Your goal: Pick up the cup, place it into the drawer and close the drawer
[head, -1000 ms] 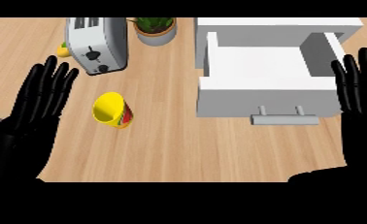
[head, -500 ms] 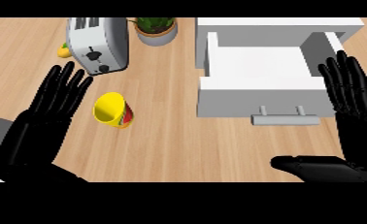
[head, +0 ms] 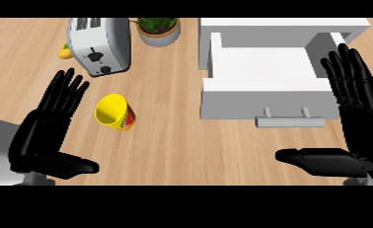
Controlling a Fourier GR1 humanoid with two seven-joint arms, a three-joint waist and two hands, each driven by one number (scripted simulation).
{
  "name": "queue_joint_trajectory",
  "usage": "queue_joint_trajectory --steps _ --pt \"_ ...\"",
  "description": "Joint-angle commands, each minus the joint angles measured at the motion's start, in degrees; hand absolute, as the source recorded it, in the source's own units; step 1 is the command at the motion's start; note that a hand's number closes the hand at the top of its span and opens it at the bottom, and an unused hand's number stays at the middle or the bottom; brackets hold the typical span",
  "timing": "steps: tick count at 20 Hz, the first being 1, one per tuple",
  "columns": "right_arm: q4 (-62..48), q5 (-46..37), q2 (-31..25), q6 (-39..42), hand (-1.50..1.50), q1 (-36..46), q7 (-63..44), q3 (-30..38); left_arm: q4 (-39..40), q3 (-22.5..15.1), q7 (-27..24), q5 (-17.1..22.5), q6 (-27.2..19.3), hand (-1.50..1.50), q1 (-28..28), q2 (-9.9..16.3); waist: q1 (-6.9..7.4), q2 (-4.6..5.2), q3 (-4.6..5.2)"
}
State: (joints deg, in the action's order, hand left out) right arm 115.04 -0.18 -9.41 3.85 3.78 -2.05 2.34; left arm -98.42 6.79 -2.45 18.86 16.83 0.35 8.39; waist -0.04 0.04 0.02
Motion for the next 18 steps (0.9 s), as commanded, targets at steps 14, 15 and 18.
queue_joint_trajectory --steps 14,15,18 --pt "-1.9 0.4 0.6 2.3 -1.5 0.5 2.1 1.7 41.1 4.4 -25.9 -16.1 -2.8 -1.5 -9.7 1.5 -0.38 0.06 0.02" --pt "0.4 0.0 1.1 1.8 -1.5 0.1 0.1 0.6 45.7 6.0 -30.6 -15.6 0.0 -1.5 -8.7 3.6 -0.52 0.1 0.05" --pt "-0.8 0.1 1.5 3.4 -1.5 -5.0 5.6 1.9 49.8 6.3 -32.7 -15.3 0.6 -1.5 -9.9 3.7 -0.31 0.01 0.0"
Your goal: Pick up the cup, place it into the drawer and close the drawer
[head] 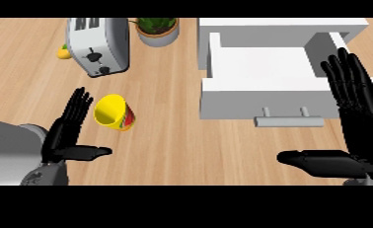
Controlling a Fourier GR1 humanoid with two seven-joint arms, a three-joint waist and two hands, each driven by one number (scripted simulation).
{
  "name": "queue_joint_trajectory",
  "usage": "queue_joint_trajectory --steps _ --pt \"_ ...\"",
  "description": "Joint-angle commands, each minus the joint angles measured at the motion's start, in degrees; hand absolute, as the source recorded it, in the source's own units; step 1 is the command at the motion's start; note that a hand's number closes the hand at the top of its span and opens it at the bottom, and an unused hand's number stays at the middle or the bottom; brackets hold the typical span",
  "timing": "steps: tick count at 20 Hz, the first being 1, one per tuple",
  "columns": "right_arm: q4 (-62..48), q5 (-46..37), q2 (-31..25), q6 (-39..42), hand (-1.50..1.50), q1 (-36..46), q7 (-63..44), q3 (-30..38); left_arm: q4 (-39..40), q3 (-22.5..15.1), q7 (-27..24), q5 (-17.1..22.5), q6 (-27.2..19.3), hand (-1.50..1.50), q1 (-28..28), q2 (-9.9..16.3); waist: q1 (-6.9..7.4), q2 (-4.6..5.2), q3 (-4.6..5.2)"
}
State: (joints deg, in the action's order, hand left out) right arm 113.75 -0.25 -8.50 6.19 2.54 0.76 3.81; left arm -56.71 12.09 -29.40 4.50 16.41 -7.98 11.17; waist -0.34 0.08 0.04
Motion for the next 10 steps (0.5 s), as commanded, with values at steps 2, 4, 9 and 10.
queue_joint_trajectory --steps 2,4,9,10 --pt "-0.2 1.2 -0.3 1.2 -1.5 0.5 0.2 1.5 17.1 2.2 -10.8 -1.3 1.7 -1.5 -5.7 1.6 -0.08 0.04 0.01" --pt "-2.7 -0.6 0.8 1.0 -1.5 -0.6 3.4 0.7 20.9 2.6 -14.1 -1.6 3.5 -1.5 -6.7 3.2 -0.01 0.02 0.0" --pt "-2.9 -1.2 1.3 0.8 -1.5 2.7 1.5 -0.8 36.8 4.2 -23.4 -3.7 1.8 -1.5 -15.7 3.7 -0.53 0.23 0.07" --pt "-1.4 2.7 -1.0 2.9 -1.5 1.0 1.1 3.6 38.3 4.1 -23.5 -3.8 4.5 -1.5 -15.4 6.0 -0.5 0.16 0.05"
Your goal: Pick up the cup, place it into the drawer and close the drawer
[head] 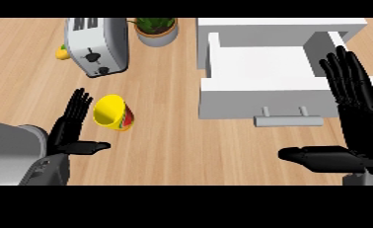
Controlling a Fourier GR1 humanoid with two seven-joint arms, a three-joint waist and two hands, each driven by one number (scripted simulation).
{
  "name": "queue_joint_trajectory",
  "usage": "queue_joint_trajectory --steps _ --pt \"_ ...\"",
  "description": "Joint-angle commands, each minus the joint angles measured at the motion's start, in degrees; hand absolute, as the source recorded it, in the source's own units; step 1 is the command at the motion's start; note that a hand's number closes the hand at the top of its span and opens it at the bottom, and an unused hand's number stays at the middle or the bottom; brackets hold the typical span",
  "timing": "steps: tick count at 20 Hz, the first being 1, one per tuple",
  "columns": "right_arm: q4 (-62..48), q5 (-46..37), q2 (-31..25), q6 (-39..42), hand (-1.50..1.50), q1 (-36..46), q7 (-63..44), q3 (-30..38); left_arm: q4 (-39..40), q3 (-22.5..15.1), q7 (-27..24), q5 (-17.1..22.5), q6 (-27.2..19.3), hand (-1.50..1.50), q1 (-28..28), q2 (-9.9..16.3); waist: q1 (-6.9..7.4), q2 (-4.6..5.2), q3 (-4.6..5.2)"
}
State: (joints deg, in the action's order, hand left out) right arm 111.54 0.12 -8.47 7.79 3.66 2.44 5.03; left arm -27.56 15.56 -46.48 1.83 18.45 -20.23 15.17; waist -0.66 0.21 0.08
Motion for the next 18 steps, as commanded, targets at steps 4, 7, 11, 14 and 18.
queue_joint_trajectory --steps 4,7,11,14,18 --pt "-2.2 -1.2 1.2 0.3 -1.5 -1.3 3.2 -0.4 12.6 0.4 -9.3 -2.1 -1.3 -1.5 -5.1 -0.5 -0.13 0.06 0.01" --pt "2.2 -0.8 0.6 0.4 -1.5 -0.5 -2.1 -1.4 15.2 0.7 -13.0 -2.8 0.8 -1.5 -5.3 2.4 -0.76 0.27 0.12" --pt "-0.7 1.0 -0.7 1.4 -1.5 2.1 -1.6 1.2 16.1 0.2 -12.6 -3.4 -1.4 -1.5 -7.0 0.5 -0.41 0.21 0.07" --pt "0.5 0.4 -0.3 1.3 -1.5 0.8 -1.2 0.5 16.9 0.3 -13.3 -3.5 -0.6 -1.5 -8.3 0.1 -1.01 0.44 0.16" --pt "4.0 -2.2 2.6 -0.4 -1.5 -1.5 -3.2 -3.7 18.0 0.6 -12.4 -3.5 -0.5 -1.5 -9.2 0.0 -1.05 0.38 0.15"
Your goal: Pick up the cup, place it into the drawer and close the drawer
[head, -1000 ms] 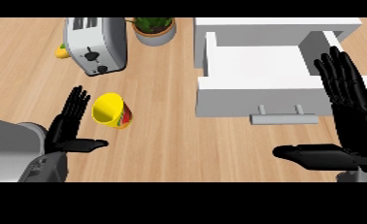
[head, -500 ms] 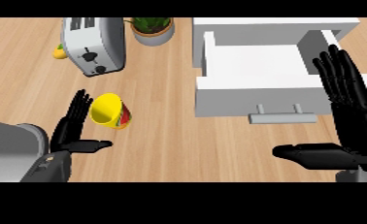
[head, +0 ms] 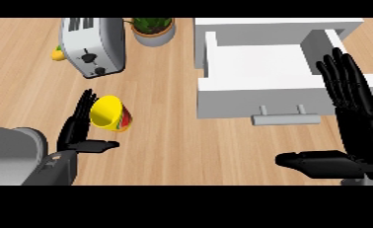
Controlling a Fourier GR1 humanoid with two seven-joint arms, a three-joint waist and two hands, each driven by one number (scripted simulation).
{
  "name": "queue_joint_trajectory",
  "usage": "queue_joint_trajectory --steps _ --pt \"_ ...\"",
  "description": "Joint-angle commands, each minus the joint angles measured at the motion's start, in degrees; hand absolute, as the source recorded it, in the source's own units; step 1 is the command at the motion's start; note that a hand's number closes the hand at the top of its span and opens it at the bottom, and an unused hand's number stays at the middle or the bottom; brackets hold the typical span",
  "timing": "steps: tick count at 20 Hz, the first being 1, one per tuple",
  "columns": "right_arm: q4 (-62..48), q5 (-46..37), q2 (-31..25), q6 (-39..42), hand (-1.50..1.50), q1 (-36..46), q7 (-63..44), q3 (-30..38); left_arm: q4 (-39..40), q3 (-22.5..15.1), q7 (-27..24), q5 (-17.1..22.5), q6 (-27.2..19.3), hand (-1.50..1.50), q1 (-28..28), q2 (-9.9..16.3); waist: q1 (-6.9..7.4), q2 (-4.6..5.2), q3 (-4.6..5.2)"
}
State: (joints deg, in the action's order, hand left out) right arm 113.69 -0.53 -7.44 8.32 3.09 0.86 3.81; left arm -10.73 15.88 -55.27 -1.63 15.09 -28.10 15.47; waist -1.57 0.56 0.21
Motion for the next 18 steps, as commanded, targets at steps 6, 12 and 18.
queue_joint_trajectory --steps 6,12,18 --pt "-2.7 1.1 -0.5 1.3 -1.5 1.9 0.3 0.5 0.7 0.6 -5.0 0.7 6.6 -1.5 -1.9 -2.1 -0.51 0.38 0.09" --pt "-3.7 0.6 0.1 0.2 -1.5 2.7 1.0 1.0 0.2 0.6 -4.5 1.2 11.1 -1.5 -2.4 -1.9 -0.2 0.24 0.04" --pt "-3.2 1.5 0.0 1.5 -1.5 1.7 0.6 0.4 -0.9 0.5 -4.0 2.3 16.0 1.5 -2.5 -3.9 -0.19 0.2 0.05"
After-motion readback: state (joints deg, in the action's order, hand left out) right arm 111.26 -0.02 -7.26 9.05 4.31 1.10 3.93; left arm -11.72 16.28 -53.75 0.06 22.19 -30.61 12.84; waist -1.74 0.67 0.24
